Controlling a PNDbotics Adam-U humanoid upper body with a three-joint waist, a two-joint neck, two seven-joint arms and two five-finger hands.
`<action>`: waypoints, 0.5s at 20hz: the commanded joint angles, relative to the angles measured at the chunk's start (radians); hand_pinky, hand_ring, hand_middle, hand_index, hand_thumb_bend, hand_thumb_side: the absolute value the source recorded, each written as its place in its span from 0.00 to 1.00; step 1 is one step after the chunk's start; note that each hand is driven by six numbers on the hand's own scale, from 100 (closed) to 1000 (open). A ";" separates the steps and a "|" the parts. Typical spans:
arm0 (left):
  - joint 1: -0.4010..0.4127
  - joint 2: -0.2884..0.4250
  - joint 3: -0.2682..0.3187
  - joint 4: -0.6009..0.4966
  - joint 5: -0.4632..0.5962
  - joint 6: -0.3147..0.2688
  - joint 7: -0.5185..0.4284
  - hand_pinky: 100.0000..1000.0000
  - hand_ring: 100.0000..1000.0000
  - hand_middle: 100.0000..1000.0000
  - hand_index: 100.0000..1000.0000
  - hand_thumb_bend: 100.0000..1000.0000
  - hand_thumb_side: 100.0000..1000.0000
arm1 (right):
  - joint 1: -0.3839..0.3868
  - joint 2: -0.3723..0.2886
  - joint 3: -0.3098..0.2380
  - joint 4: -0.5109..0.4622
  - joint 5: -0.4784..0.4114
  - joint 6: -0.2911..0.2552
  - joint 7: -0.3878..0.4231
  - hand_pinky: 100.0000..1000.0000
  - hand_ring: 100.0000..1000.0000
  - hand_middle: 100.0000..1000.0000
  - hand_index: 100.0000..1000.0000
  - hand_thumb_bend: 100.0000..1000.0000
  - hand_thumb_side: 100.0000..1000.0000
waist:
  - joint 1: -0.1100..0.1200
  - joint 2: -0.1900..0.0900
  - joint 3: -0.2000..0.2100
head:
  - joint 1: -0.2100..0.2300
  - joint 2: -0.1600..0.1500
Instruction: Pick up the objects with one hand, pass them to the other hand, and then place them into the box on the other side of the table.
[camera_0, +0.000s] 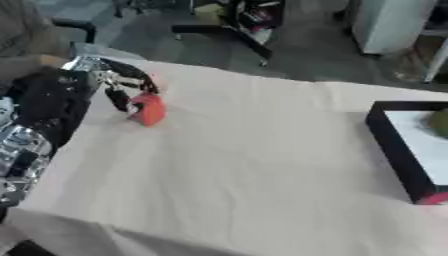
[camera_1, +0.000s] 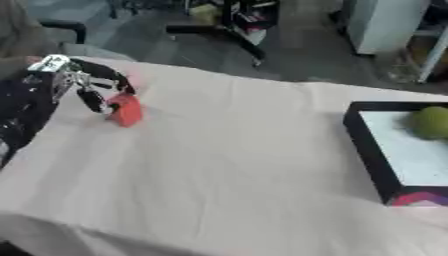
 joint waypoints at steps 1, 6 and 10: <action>-0.014 0.051 0.002 -0.018 0.017 -0.053 -0.070 0.91 0.84 0.84 0.93 0.79 0.16 | -0.013 -0.014 -0.006 -0.008 -0.007 0.000 -0.005 0.58 0.72 0.60 0.97 0.00 0.31 | 0.000 -0.009 0.001 | 0.001 0.001; -0.017 0.061 0.008 -0.036 0.051 -0.046 -0.088 0.91 0.84 0.83 0.93 0.80 0.16 | -0.013 -0.014 -0.007 -0.007 -0.008 0.001 -0.006 0.58 0.72 0.60 0.97 0.00 0.31 | 0.000 -0.010 0.000 | 0.001 0.001; -0.021 0.071 0.013 -0.055 0.085 -0.041 -0.104 0.91 0.83 0.82 0.92 0.78 0.16 | -0.012 -0.015 -0.007 -0.006 -0.009 0.001 -0.007 0.58 0.72 0.59 0.97 0.00 0.32 | 0.000 -0.010 -0.001 | 0.000 0.001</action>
